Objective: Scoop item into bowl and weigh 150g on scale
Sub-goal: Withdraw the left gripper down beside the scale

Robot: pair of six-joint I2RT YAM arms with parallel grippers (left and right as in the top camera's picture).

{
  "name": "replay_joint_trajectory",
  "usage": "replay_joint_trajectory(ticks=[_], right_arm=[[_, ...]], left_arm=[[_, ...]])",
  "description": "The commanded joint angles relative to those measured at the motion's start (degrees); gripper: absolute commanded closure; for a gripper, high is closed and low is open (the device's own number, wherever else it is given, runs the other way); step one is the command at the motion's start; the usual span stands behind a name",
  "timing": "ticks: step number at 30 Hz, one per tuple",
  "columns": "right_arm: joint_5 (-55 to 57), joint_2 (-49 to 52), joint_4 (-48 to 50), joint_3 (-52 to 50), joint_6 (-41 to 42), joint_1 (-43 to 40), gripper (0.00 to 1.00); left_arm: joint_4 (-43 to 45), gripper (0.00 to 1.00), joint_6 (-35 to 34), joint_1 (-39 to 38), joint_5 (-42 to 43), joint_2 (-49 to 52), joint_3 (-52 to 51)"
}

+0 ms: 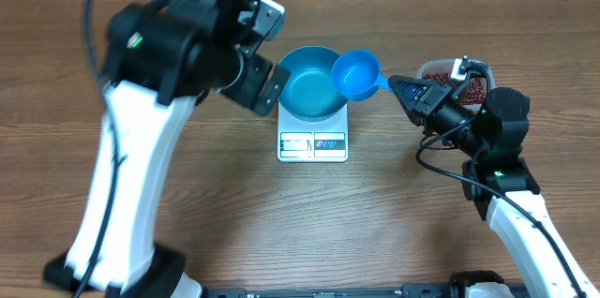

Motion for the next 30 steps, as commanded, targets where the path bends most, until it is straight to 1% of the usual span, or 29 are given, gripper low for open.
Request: replay_joint_trajectory(ticks=[1,2,3,4,6,9,12,14,17,23,30], right_arm=[[0.13,0.15,0.33,1.11,-0.44,-0.15,0.96],[0.13,0.15,0.33,1.11,-0.46,-0.15,0.96],[0.13,0.15,0.33,1.11,-0.46,-0.15,0.96],[0.13,0.15,0.33,1.11,-0.46,-0.15,0.96],[0.11,0.15,0.33,1.11,-0.46,-0.15,0.96],[0.11,0.15,0.26,1.11,-0.46,-0.15,0.96],[0.15,0.15,-0.33,1.11,-0.46,-0.15,0.96],[0.13,0.15,-0.52,1.11,-0.50,-0.15,0.96],[0.15,0.15,-0.52,1.11,-0.57,-0.15,0.96],[0.15,0.15,-0.52,1.11,-1.60,-0.15,0.96],[0.17,0.15,-0.52,1.11,-1.77,-0.15,0.96]], left_arm=[[1.70,0.00,1.29,-2.05,0.02,-6.60,-5.25],[3.34,0.00,0.39,-2.69,-1.03,-8.57,-8.57],[7.52,0.00,-0.98,-3.61,-3.17,-12.63,-16.46],[9.73,0.00,-1.49,-3.87,-3.85,-14.49,-20.28],[16.63,0.00,-2.27,-4.17,-3.63,-19.17,-30.51],[27.74,0.01,-4.68,-4.17,-1.18,-25.51,-45.13],[37.20,0.01,-7.21,-4.17,-0.13,-29.38,-56.70],[41.13,0.01,-7.41,-4.15,-0.15,-30.08,-62.25],[43.01,0.00,-9.53,-4.17,0.15,-28.81,-66.53],[45.99,0.00,-9.51,-4.15,1.14,-28.20,-66.53],[46.18,0.01,-9.49,-4.15,1.14,-28.17,-66.55]])
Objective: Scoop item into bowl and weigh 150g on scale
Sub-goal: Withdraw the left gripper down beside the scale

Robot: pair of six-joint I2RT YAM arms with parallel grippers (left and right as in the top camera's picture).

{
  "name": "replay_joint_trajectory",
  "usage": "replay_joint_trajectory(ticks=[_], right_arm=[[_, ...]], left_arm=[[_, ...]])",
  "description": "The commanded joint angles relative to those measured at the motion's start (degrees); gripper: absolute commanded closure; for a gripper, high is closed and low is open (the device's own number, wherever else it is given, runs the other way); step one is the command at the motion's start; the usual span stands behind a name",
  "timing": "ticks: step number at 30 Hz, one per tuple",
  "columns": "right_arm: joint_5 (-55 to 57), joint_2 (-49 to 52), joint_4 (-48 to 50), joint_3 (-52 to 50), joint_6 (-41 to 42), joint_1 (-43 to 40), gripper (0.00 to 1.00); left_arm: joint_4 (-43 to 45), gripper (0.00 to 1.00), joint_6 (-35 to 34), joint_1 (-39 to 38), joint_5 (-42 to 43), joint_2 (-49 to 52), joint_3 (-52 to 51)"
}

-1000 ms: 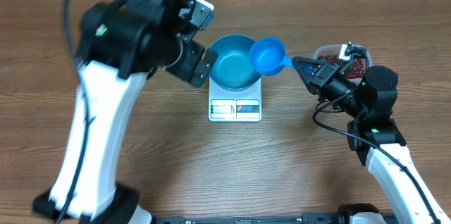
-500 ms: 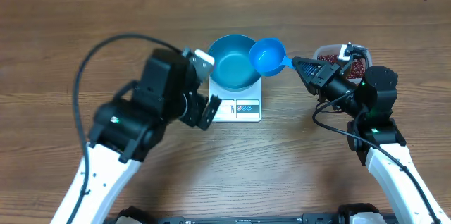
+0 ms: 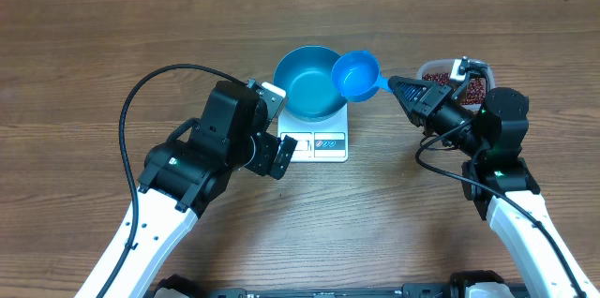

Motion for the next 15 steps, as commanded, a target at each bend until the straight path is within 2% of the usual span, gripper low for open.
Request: replay_joint_trajectory(ticks=[1,15], right_arm=[[0.13,0.13,0.09,1.11,-0.85,-0.15,0.96],[2.08,0.13,-0.09,1.11,-2.62,-0.15,0.96]], left_arm=[[0.22,0.00,-0.98,-0.20,1.05,0.00,0.04],[-0.20,0.00,-0.98,-0.20,1.09,0.02,0.04]])
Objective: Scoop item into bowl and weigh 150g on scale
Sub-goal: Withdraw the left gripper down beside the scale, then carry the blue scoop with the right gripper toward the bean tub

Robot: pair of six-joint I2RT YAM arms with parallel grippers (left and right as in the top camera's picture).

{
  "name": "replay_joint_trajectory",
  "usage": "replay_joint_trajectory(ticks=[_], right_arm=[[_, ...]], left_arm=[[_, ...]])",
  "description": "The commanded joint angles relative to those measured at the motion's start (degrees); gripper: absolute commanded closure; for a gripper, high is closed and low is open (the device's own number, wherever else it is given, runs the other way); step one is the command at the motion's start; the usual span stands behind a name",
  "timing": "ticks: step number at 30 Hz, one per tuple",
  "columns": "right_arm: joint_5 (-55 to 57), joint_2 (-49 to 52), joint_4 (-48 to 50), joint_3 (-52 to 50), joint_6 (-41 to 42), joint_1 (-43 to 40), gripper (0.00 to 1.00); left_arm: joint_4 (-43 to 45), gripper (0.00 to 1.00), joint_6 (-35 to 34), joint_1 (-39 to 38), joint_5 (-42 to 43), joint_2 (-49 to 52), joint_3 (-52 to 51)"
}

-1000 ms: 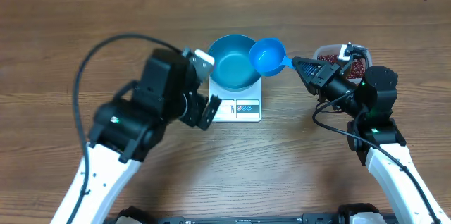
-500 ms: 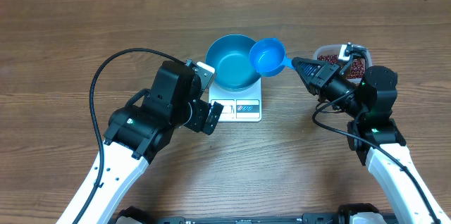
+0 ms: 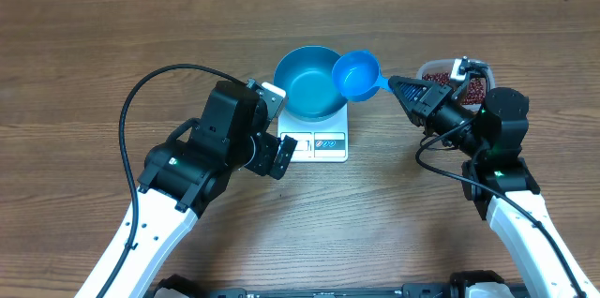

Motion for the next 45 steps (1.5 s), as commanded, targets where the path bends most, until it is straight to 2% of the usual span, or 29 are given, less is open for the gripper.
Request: replay_joint_trajectory(ticks=[1,6,13,24,34,40,45], right_arm=[[1.62,0.13,-0.07,1.11,-1.70,-0.15,0.96],[2.56,0.13,-0.04,1.11,-2.10,-0.15,0.96],[4.17,0.13,-0.02,1.11,-2.95,-0.15,0.96],[4.61,0.13,-0.04,1.11,-3.04,-0.15,0.96],[4.44,0.13,3.32,1.25,-14.53,-0.35,0.96],[-1.38,0.13,2.36,4.46,-18.27,-5.70,0.96],[-6.62,0.13,-2.86,8.57,-20.76,-13.31,0.96]], left_arm=[[-0.13,0.00,-0.96,-0.22,1.05,0.00,0.04],[-0.13,0.00,-0.59,-0.22,1.05,0.02,0.04],[-0.98,0.00,8.15,-0.22,4.79,0.02,0.04],[-0.98,0.00,8.07,-0.20,5.14,0.02,0.04],[-0.98,0.00,8.07,-0.20,5.14,0.02,0.04],[-0.98,0.01,8.07,-0.20,5.11,0.02,0.04],[-0.98,0.01,8.07,-0.20,5.14,0.02,0.04]])
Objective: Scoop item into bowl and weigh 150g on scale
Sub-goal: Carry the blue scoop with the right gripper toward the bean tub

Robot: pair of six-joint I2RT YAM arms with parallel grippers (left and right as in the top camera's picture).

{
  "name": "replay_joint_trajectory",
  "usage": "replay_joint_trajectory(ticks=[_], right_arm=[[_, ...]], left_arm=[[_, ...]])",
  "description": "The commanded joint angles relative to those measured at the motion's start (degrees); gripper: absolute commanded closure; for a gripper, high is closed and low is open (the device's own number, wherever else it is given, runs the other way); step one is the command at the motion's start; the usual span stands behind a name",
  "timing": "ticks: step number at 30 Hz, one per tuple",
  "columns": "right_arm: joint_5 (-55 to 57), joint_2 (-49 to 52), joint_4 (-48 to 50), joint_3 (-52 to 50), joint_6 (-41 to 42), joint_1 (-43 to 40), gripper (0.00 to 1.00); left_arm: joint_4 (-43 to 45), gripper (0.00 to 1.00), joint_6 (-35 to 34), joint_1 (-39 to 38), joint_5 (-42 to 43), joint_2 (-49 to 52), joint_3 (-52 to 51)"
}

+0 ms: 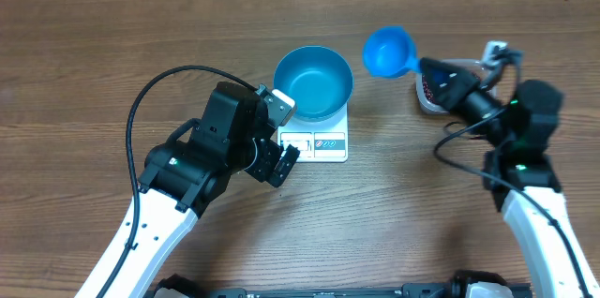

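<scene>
A blue bowl [313,82] stands empty on the white scale [314,145] at the table's middle. To its right, clear of the bowl, hangs the blue scoop [388,52], its cup showing only blue inside. My right gripper [429,67] is shut on the scoop's handle. Just under that gripper a container of red beans [428,95] peeks out, mostly hidden by the arm. My left gripper [279,159] sits at the scale's left edge, fingers apart with nothing between them.
A black cable [150,101] loops off the left arm over the table's left side. The right arm's body [525,148] fills the right side near the bean container. Bare wooden tabletop [141,26] lies behind and in front.
My right gripper with the scoop has moved from the bowl's right rim up and to the right, next to the bean container. The left gripper has turned slightly beside the scale.
At first my left arm was raised high over the left of the bowl while the scoop sat at the bowl's right rim. Then the left arm was low beside the scale, scoop unmoved. Now the scoop is away from the bowl near the beans.
</scene>
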Motion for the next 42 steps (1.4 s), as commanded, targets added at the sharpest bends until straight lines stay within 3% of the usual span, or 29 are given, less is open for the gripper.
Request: replay_joint_trajectory(ticks=[1,9,13,42], right_arm=[[-5.62,-0.07,-3.28,4.79,-4.70,-5.14,0.96],[-6.67,-0.07,-19.21,11.39,-14.73,-12.13,0.96],[-4.70,-0.07,-22.14,11.89,-16.65,-12.28,0.96],[-4.70,-0.07,-23.23,11.89,-17.09,-12.28,0.96]], left_arm=[[0.07,0.00,1.09,-0.11,1.05,0.02,0.04],[0.07,0.01,1.09,-0.11,1.05,0.02,0.04],[0.07,0.00,1.09,-0.11,1.05,0.02,0.04],[2.69,0.00,1.27,-0.11,0.85,0.02,0.04]])
